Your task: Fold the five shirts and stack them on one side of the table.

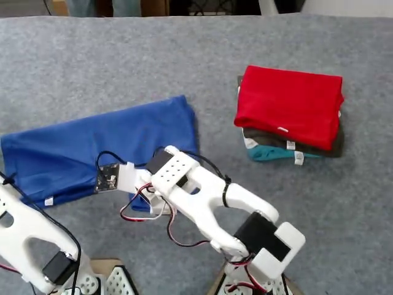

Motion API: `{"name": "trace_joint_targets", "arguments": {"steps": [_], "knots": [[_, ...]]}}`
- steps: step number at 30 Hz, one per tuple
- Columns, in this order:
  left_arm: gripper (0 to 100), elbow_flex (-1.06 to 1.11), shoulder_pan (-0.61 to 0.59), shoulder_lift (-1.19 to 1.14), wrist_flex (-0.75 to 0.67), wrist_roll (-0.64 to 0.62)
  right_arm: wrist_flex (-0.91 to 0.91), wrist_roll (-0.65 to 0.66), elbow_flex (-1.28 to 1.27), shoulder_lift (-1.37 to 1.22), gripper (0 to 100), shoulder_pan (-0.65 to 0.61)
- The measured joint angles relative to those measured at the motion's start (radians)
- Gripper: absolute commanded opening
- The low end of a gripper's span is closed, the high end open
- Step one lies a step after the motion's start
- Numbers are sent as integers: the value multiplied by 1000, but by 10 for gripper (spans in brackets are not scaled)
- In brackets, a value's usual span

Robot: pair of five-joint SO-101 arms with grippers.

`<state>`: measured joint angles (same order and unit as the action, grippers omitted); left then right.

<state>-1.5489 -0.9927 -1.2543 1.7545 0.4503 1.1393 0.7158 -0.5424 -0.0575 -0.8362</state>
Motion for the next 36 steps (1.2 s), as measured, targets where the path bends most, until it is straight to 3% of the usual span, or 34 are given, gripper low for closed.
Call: {"name": "trace_joint_targets", "arguments": {"steps": [8,21,27,36], "knots": [[29,0,0,0,0,0,8,-35,-9,-12,256,-66],[29,0,0,0,0,0,-89,-38,-120,6,250,-74],[29,0,0,0,0,0,-86,-38,-83,-28,73,-64],[29,-3,0,-25,0,0,-11,-38,77,-163,18,-25]]}}
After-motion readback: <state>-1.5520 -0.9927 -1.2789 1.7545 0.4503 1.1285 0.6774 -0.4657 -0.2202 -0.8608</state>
